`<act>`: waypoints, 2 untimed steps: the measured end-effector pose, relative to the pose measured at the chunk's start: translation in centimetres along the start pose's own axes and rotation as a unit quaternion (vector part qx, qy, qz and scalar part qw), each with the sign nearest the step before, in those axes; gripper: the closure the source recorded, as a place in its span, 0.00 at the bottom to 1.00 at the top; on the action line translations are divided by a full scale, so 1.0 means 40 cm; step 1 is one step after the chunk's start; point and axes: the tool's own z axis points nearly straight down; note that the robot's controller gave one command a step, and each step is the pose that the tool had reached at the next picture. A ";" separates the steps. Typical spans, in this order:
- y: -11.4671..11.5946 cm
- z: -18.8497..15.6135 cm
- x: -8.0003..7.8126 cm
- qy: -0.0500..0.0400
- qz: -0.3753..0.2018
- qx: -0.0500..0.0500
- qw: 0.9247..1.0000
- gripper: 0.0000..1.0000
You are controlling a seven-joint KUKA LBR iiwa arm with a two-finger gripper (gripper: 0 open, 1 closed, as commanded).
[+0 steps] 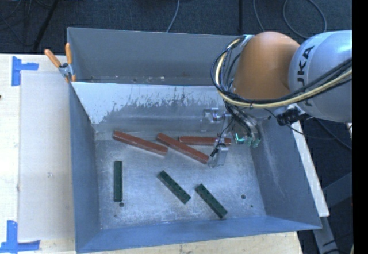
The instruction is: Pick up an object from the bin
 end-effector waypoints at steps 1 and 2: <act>-0.012 0.264 -0.045 -0.003 0.090 -0.001 0.996 0.00; -0.012 0.262 -0.047 -0.004 0.089 -0.001 0.996 0.00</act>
Offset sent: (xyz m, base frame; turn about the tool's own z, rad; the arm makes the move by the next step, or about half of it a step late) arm 0.0174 -0.0051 -0.1029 0.1807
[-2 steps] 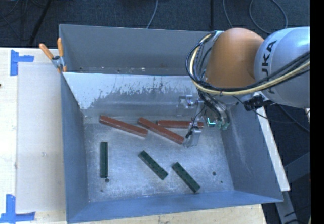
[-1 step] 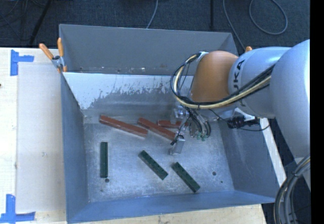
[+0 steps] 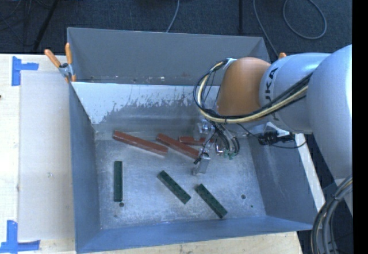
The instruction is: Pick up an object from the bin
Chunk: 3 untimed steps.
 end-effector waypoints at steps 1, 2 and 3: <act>0.001 -0.001 -0.001 0.000 -0.001 0.000 1.000 0.00; 0.001 -0.002 -0.002 0.000 -0.001 0.000 1.000 0.00; 0.001 -0.002 -0.002 0.000 -0.002 0.000 1.000 0.00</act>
Offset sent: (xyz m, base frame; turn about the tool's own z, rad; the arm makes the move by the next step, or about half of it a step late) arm 0.0000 0.0000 0.0000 0.0000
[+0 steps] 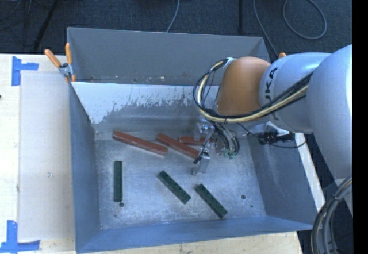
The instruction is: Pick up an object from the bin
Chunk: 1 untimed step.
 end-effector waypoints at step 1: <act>0.001 -0.010 -0.007 -0.003 0.000 -0.001 1.000 1.00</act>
Offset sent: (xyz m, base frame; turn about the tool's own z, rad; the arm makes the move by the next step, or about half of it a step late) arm 0.0000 0.0000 0.0000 0.0000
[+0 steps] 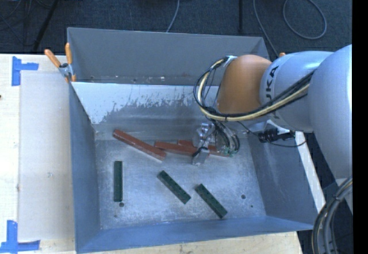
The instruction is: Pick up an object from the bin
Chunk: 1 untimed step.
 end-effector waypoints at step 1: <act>0.001 -0.102 -0.005 0.001 -0.001 0.000 1.000 1.00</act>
Offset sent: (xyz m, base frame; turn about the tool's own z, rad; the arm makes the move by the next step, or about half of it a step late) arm 0.0002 0.0001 0.0383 0.0000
